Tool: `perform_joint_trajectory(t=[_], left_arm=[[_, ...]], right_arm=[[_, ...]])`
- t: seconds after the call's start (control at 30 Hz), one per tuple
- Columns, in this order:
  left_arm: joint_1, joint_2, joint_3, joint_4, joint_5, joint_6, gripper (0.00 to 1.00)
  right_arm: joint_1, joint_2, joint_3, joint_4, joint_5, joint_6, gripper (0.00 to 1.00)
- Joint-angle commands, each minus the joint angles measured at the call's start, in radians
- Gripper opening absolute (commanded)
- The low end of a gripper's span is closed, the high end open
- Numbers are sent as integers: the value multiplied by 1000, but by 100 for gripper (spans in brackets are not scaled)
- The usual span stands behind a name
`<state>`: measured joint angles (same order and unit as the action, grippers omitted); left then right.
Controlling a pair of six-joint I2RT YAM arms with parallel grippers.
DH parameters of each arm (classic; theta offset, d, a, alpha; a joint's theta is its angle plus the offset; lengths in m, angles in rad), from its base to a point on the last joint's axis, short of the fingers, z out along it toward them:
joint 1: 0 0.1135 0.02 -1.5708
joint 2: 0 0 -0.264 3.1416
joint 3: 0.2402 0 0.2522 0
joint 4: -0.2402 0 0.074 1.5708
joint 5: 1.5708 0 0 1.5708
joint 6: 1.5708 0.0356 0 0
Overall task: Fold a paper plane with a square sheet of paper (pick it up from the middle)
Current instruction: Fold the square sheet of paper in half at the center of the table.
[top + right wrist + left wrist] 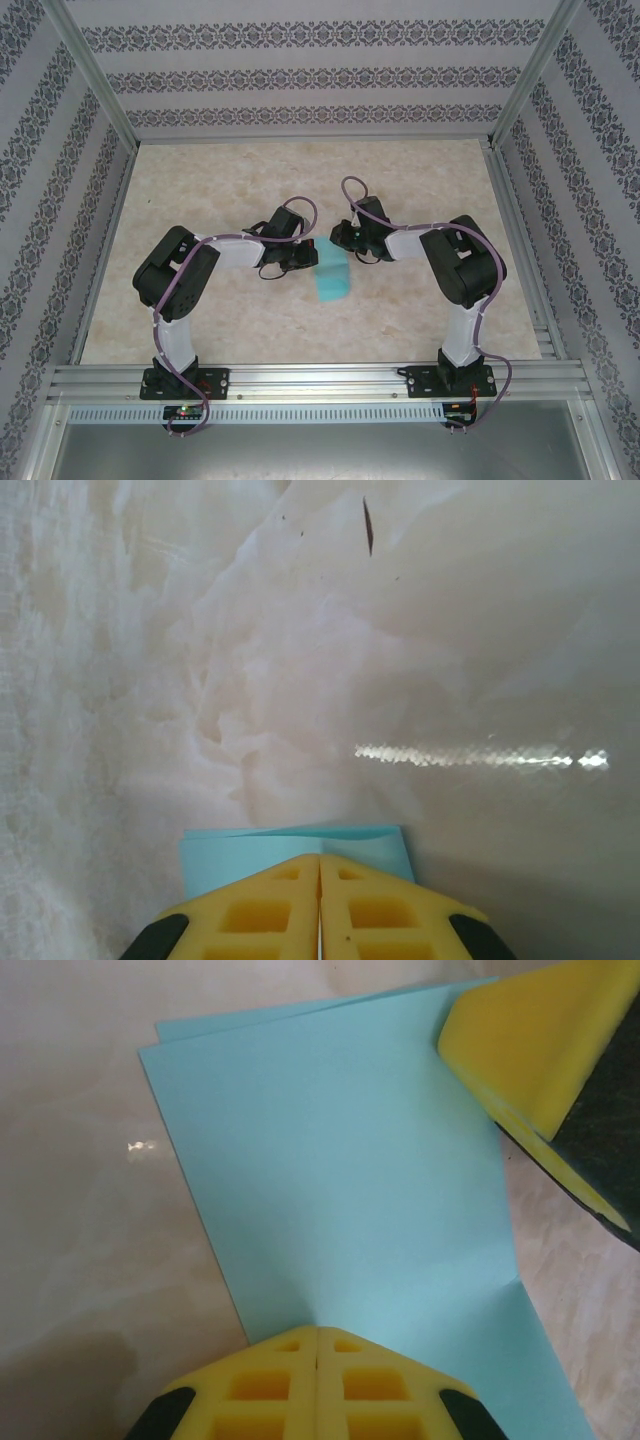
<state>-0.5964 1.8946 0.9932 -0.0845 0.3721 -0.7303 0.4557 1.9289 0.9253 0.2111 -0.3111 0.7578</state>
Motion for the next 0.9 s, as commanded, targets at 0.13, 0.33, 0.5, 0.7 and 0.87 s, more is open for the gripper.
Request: perform_joint_trajectory(t=[0.13, 0.33, 0.5, 0.7, 0.87], left_arm=[[-8, 107, -79, -207, -129, 32, 2], [-8, 109, -76, -204, -127, 33, 2], [-9, 112, -72, -202, -131, 34, 2], [-10, 113, -70, -197, -134, 30, 2], [-13, 124, -64, -197, -135, 30, 2]], right_arm=[[-74, -68, -15, -23, 126, -41, 9], [-43, -209, -46, -115, 55, -117, 10], [15, -293, -103, -237, -29, -148, 10], [61, -319, -205, -229, -123, -111, 10], [73, -280, -227, -211, -129, -98, 10]])
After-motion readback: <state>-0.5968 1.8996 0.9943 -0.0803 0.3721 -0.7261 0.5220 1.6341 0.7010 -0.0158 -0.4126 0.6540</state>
